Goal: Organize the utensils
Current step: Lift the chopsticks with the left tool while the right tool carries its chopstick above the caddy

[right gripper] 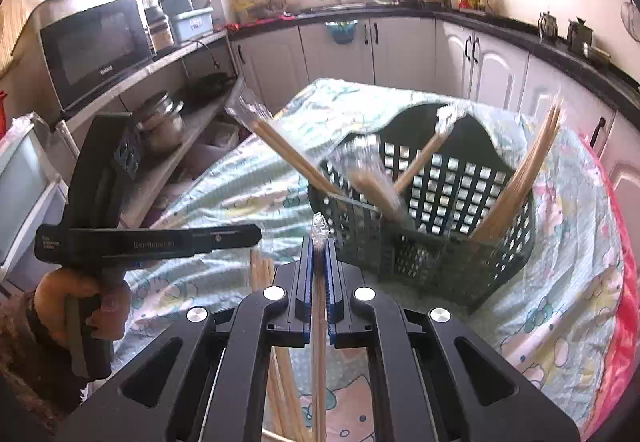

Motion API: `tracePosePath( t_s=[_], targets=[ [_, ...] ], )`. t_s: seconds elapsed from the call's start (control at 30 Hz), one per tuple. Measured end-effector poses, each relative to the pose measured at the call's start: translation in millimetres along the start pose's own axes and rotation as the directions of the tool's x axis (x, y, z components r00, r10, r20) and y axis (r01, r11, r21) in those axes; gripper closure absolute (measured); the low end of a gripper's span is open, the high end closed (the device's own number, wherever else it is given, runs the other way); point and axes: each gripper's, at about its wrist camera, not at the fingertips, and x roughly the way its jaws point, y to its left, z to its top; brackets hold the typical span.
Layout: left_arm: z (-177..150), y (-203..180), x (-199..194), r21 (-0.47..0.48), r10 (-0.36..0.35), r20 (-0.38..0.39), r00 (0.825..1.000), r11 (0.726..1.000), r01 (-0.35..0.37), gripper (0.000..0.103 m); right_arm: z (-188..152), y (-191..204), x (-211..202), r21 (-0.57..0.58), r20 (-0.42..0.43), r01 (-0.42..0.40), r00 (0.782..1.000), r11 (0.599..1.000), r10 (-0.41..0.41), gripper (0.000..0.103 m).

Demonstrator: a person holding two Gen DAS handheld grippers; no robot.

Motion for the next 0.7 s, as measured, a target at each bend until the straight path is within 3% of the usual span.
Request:
tracePosePath(
  t_s=[0.4, 0.7],
  targets=[
    [5.1, -51.0, -30.1, 0.104, -0.128, 0.042, 0.991, 0.987, 0.124, 0.103, 14.5, 2.3, -30.6, 0.001, 0.098, -0.002, 0.995, 1.000, 0.002, 0.097],
    [8.9, -76.7, -35.0, 0.162, -0.185, 0.034, 0.982, 0.971, 0.177, 0.103, 23.6, 2.5, -51.5, -0.002, 0.160, 0.008, 0.987, 1.000, -0.007, 0.097]
  ],
)
